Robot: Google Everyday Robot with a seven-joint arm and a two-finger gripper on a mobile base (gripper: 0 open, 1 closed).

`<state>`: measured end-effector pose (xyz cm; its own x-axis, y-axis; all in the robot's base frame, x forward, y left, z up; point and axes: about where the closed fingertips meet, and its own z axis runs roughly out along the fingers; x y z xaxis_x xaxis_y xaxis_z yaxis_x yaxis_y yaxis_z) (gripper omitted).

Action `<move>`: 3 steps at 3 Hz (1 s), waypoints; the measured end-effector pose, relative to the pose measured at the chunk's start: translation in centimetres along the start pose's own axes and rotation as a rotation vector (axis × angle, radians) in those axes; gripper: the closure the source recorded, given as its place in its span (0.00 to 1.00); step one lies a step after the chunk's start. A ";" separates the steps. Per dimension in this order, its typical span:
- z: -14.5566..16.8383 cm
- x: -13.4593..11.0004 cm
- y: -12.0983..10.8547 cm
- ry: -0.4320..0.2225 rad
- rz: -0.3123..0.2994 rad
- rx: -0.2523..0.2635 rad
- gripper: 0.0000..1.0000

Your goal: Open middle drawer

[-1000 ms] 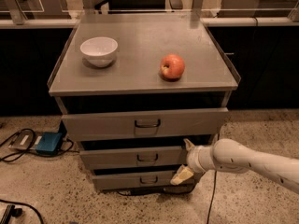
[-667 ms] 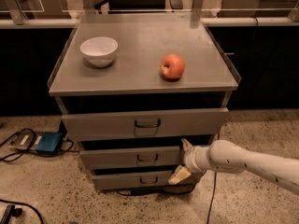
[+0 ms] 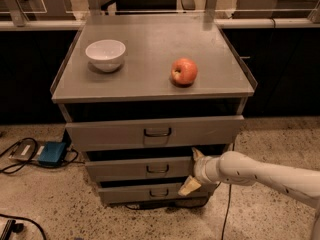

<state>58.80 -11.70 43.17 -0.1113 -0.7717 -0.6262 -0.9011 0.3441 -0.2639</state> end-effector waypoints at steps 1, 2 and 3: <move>1.2 0.2 -0.6 -0.007 -0.011 0.015 0.00; 2.3 0.5 -0.9 -0.008 -0.012 0.023 0.00; 2.5 0.5 -0.9 -0.008 -0.012 0.024 0.15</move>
Offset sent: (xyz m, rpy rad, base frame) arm 0.0276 0.0048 -0.0270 -0.0039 -0.0407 -0.0133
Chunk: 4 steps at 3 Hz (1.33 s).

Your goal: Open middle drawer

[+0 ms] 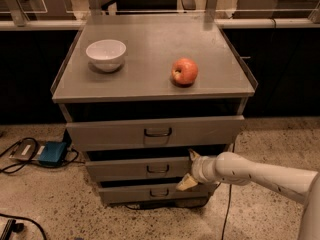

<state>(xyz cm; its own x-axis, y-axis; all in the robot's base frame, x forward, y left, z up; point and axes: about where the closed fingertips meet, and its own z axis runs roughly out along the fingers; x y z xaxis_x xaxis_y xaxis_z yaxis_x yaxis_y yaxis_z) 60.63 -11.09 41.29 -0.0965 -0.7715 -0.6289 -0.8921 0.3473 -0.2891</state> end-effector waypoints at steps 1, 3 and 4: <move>0.0 0.0 0.0 0.000 0.000 0.000 0.38; 0.0 0.0 0.0 0.000 0.000 0.000 0.85; -0.6 -0.4 -0.3 0.000 0.000 0.000 1.00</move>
Offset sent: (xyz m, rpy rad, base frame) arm 0.0000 0.0000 0.0000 0.0000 0.0000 0.0000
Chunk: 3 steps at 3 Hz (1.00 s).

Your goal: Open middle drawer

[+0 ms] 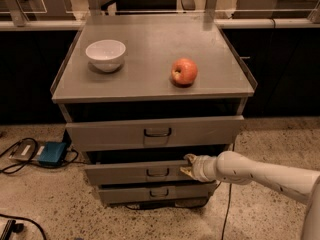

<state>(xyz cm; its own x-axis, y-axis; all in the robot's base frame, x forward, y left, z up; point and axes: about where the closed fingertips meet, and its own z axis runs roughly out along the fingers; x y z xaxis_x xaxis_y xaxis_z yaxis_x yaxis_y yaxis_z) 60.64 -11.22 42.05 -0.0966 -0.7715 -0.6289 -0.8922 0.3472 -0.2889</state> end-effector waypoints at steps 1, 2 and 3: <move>-0.6 -0.1 0.1 0.003 0.002 -0.001 1.00; -1.2 0.0 0.4 0.008 0.005 -0.004 1.00; -1.2 0.0 0.4 0.008 0.005 -0.004 0.81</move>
Offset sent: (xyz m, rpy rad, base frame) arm -0.2603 -0.1153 0.0448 -0.1240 0.2149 -0.0977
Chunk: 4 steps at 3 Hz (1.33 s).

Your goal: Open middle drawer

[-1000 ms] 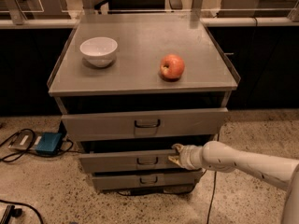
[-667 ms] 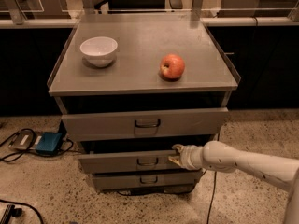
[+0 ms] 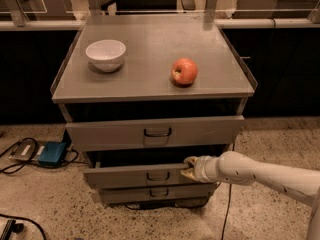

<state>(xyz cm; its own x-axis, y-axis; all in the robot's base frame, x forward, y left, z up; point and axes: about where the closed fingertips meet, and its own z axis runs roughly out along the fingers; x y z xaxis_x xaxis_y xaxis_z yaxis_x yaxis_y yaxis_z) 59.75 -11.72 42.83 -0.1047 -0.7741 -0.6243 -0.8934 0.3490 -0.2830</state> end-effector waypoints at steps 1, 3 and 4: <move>0.0 0.0 0.0 0.000 0.000 0.000 0.58; 0.0 0.0 0.0 0.000 0.000 0.000 0.11; 0.0 0.0 0.0 0.000 0.000 0.000 0.00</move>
Offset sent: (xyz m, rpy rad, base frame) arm 0.0000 0.0000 0.0000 0.0000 0.0000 0.0000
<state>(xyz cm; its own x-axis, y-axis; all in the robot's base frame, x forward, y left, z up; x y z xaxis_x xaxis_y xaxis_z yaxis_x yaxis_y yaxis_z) 59.74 -11.71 42.83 -0.1046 -0.7741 -0.6244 -0.8935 0.3489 -0.2828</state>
